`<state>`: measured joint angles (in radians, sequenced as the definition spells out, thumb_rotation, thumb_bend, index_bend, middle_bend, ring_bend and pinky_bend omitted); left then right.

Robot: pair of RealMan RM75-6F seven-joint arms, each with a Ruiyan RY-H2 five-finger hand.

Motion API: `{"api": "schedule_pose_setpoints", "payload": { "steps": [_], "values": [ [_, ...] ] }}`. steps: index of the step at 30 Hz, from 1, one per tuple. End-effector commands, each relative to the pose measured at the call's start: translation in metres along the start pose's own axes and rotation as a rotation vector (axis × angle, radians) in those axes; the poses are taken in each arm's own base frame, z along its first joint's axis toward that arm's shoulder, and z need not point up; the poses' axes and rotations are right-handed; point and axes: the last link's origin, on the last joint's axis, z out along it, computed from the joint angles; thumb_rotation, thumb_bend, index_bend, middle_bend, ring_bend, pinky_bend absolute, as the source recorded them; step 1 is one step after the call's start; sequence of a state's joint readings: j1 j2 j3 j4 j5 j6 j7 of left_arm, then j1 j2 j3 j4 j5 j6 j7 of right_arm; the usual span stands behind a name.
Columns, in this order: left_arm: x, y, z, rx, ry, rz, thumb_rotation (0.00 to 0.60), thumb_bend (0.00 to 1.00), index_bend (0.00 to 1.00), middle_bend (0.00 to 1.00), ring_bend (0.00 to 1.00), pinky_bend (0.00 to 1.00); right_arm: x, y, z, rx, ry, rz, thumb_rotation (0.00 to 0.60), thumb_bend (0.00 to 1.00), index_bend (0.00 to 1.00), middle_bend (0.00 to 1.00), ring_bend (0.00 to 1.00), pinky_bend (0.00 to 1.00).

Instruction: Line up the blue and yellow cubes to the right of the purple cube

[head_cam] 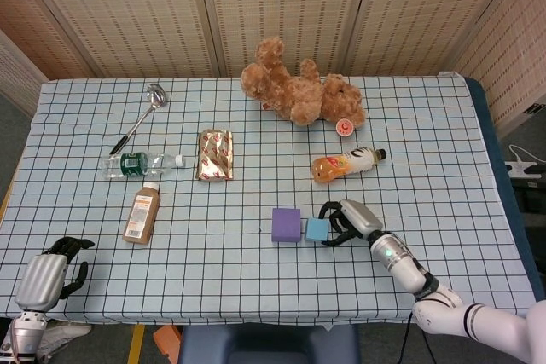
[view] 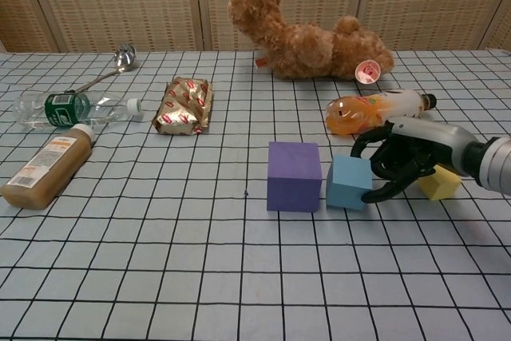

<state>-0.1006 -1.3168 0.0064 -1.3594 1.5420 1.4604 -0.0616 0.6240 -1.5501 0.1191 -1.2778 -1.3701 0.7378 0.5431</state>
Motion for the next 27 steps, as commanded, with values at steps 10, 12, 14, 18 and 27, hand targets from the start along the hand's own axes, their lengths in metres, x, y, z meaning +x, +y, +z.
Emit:
{"api": "schedule_pose_setpoints", "payload": {
  "steps": [10,12,14,18,27],
  "values": [
    [-0.001,0.001,0.0,-0.002,-0.003,0.003,0.6,0.54,0.35,0.36,0.24,0.52,0.002,0.001,0.01,-0.004,0.012,0.005,0.6,0.01,0.59,0.81,0.89,1.0],
    [-0.001,0.001,0.0,-0.002,-0.004,0.003,0.6,0.54,0.35,0.36,0.24,0.52,0.002,0.001,0.011,-0.002,0.01,0.008,0.6,0.01,0.59,0.81,0.89,1.0],
    [-0.001,0.0,0.0,-0.001,-0.005,0.004,0.6,0.54,0.35,0.36,0.24,0.52,0.002,0.0,0.013,-0.001,0.005,0.011,0.6,0.01,0.59,0.81,0.89,1.0],
    [-0.001,0.0,0.0,-0.001,-0.006,0.003,0.6,0.54,0.35,0.36,0.24,0.52,0.0,0.001,0.015,-0.001,-0.005,0.015,0.6,0.01,0.59,0.81,0.89,1.0],
    [-0.002,0.001,0.0,-0.001,-0.007,0.005,0.6,0.54,0.35,0.36,0.24,0.52,-0.001,0.001,0.02,0.003,-0.02,0.025,0.6,0.01,0.59,0.81,0.89,1.0]
  ]
}}
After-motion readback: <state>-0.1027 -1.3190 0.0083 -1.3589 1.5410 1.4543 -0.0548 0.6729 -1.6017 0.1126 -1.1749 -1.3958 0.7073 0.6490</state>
